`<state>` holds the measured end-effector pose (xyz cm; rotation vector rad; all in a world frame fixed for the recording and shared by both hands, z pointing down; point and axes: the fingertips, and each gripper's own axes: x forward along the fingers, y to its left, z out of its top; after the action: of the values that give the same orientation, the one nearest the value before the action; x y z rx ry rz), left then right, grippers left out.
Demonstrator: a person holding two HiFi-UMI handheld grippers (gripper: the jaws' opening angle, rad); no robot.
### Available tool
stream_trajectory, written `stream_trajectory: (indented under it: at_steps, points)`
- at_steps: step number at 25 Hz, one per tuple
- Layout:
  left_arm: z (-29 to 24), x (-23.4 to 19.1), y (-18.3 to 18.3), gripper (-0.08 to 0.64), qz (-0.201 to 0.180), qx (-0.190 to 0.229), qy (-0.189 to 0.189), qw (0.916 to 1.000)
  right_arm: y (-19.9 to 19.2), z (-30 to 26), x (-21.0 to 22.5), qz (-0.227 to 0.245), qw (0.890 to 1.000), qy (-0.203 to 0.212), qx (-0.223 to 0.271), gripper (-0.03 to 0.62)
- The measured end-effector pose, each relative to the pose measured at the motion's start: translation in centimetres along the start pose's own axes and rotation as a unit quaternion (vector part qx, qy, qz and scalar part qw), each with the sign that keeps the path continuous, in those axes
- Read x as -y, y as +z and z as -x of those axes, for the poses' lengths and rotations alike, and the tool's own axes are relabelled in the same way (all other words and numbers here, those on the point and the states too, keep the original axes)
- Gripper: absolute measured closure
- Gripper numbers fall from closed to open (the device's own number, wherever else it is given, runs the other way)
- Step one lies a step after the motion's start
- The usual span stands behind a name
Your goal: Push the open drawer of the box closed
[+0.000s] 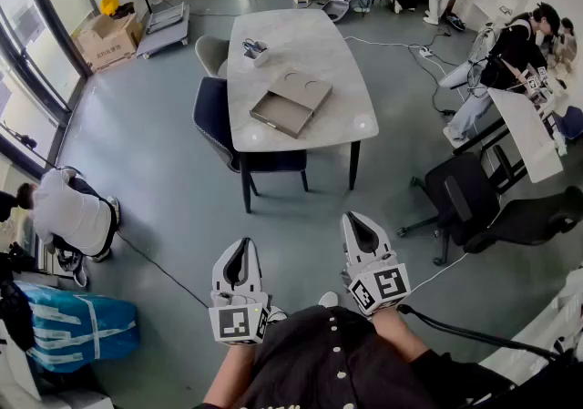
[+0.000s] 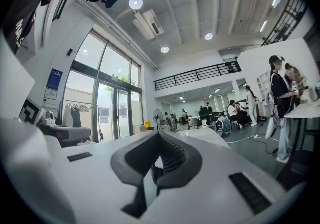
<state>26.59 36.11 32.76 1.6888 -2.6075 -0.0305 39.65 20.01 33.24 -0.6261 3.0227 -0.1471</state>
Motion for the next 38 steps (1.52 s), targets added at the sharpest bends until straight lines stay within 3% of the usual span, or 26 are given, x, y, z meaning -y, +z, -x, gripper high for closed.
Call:
stream_trajectory:
  at_steps: [19, 29, 38]
  points:
    - [1.2, -1.3, 0.4, 0.541, 0.001, 0.002, -0.006, 1.0000, 0.3, -0.1, -1.7, 0.004, 1.000, -0.010, 0.012, 0.595]
    - [4.7, -5.4, -0.5, 0.541, 0.000, -0.001, -0.002, 1.0000, -2.1, -0.1, -6.5, -0.002, 1.000, -0.016, 0.002, 0.595]
    - [3.5, -9.0, -0.5, 0.541, 0.001, 0.005, 0.010, 0.9999, -2.7, -3.5, -7.4, 0.014, 1.000, -0.016, -0.007, 0.595]
